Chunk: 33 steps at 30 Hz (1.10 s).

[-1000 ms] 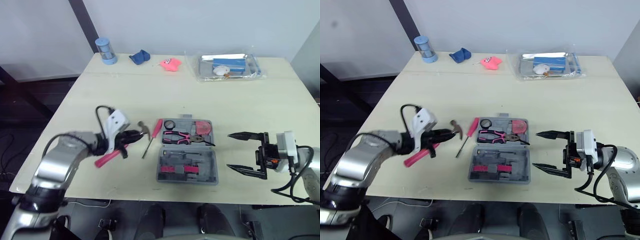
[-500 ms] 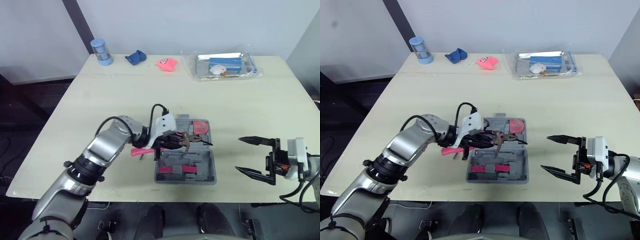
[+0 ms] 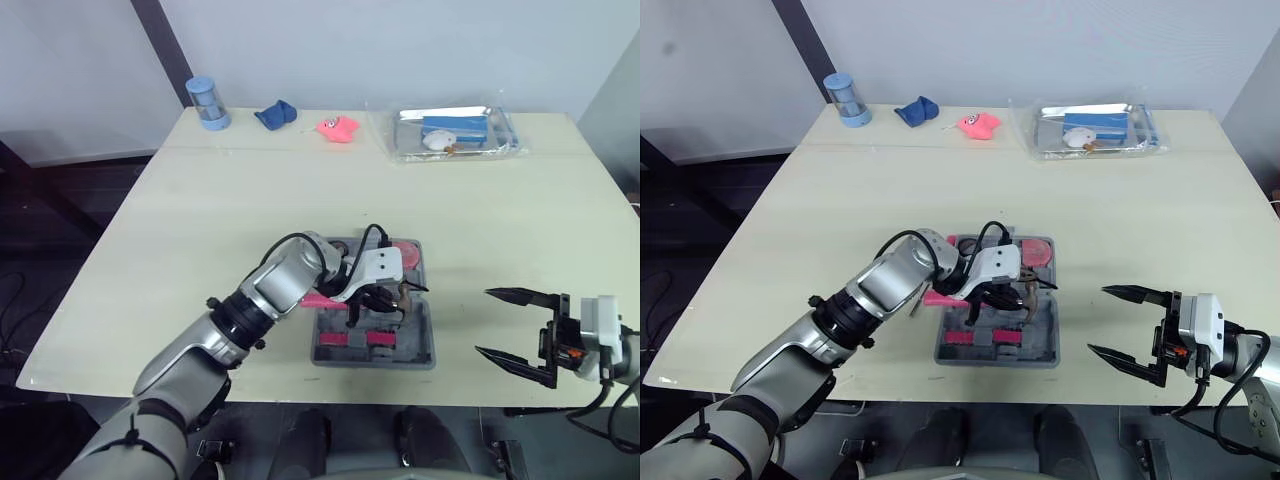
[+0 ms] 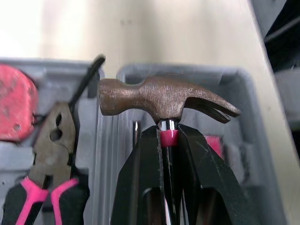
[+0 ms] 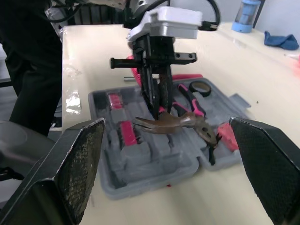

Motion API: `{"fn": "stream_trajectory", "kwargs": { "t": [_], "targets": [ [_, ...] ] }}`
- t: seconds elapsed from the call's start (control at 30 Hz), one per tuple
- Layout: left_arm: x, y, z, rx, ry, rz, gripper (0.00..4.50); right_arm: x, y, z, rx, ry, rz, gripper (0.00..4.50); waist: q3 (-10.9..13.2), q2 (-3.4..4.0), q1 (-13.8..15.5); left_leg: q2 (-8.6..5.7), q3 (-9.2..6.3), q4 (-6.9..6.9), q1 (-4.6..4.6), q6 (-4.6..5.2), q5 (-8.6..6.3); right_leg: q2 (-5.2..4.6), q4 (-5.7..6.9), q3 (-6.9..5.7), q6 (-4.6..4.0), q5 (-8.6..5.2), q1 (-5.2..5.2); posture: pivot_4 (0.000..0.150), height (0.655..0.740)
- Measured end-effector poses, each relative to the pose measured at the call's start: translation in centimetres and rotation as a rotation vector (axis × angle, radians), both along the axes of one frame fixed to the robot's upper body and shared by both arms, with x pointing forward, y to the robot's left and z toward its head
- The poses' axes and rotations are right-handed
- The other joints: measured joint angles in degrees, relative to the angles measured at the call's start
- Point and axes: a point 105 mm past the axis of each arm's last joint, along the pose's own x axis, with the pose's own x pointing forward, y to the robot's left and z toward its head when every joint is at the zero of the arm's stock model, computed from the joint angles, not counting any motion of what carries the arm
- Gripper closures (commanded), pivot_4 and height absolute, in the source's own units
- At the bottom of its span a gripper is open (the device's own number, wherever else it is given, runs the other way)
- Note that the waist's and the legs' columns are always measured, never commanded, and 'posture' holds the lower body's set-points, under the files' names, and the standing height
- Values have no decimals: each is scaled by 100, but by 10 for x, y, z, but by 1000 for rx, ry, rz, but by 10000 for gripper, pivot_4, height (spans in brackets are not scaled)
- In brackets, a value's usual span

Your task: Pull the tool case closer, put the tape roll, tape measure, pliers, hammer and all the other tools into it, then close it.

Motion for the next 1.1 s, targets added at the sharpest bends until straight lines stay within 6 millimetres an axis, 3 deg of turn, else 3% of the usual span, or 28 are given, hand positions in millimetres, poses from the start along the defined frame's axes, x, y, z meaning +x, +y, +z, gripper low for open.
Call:
{"fn": "stream_trajectory", "kwargs": {
  "t": [0.47,1.1],
  "targets": [
    [-10,-25,-13,80,53,-61,44939,2,-3,1,-4,-13,-28,0,0,0,-9,0,-1,-1,1,0,0,0,0,0,1,-1,0,1500,7400],
    [-12,-29,-24,132,110,-44,44939,0,0,3,-12,-36,-34,0,0,0,-9,0,-1,-1,2,0,0,0,1,0,1,-1,1,1500,7400]
  ]
}}
